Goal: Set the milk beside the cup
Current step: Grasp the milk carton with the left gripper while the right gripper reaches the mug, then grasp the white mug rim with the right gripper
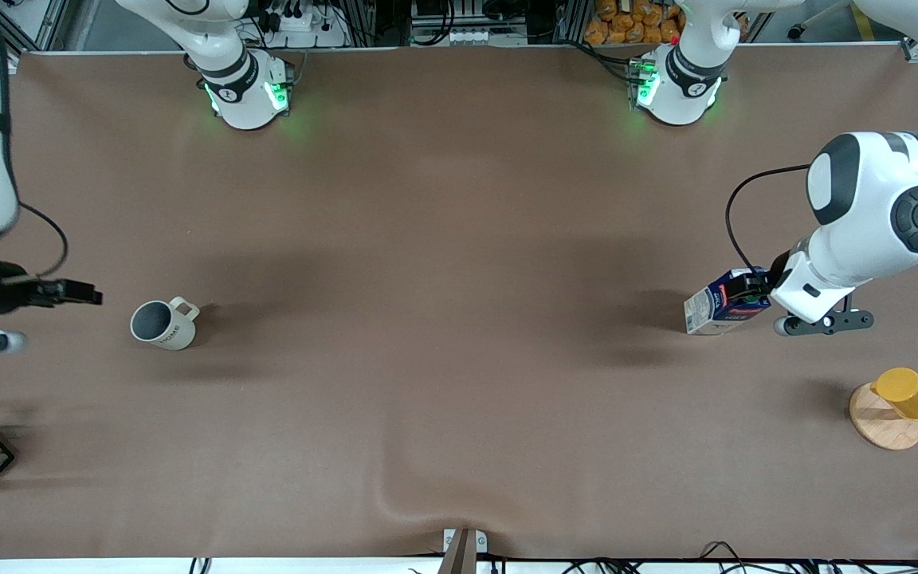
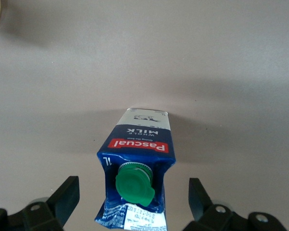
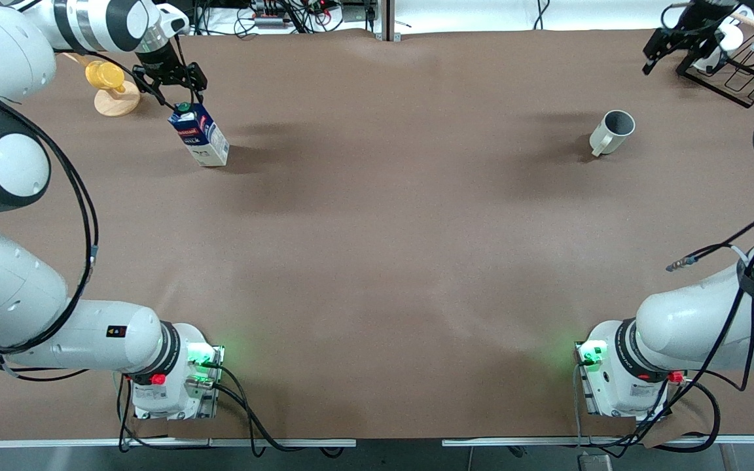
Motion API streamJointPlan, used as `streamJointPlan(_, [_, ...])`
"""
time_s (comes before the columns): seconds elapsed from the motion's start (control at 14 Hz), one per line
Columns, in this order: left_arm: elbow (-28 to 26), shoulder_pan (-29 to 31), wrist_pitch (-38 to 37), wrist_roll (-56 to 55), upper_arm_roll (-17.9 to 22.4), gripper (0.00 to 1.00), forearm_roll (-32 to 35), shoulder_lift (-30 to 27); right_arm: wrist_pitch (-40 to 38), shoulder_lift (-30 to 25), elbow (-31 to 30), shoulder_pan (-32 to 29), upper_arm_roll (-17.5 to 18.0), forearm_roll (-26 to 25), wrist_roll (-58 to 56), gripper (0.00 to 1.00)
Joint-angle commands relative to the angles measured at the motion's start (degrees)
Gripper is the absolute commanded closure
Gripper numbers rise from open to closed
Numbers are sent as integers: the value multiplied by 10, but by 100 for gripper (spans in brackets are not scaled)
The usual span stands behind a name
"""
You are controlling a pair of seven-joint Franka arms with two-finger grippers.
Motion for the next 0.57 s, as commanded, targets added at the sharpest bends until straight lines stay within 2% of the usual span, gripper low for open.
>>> streamJointPlan(0.0, [0,6,7,6,-3,0,13,5,6,29,10,-9,7,3,-22,17])
streamJointPlan(0.07, [0,6,6,6,-3,0,13,7,28,38,-2,-11,7,3,-43,18])
streamJointPlan(0.29, [-7,5,3,8,-3,0,13,8,161,39,-91,-10,7,3,-75,19])
streamJointPlan(0.5, [-11,5,1,13,-3,0,13,8,252,42,-147,-11,7,2,-110,25])
